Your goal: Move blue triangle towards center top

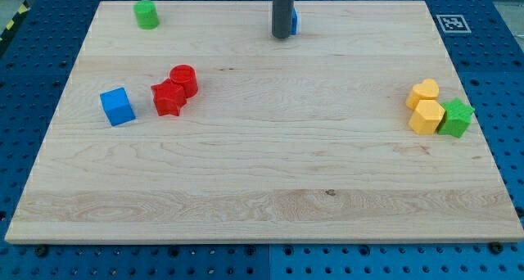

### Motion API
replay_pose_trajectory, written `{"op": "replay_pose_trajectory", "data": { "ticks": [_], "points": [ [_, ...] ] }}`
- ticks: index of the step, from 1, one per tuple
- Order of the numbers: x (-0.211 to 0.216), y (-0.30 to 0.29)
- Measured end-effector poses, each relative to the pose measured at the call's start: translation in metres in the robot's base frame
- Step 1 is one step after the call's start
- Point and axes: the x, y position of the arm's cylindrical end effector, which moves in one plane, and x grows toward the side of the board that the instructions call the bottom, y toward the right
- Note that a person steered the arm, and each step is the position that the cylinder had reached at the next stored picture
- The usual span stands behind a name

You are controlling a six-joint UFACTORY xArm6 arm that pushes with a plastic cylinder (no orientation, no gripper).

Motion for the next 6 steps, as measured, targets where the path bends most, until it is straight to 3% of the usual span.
{"op": "replay_pose_trajectory", "data": {
  "ticks": [1,3,5,6],
  "points": [
    [-0.001,-0.006],
    [0.024,0.053],
    [-0.008,0.064],
    [-0.013,0.041]
  ]
}}
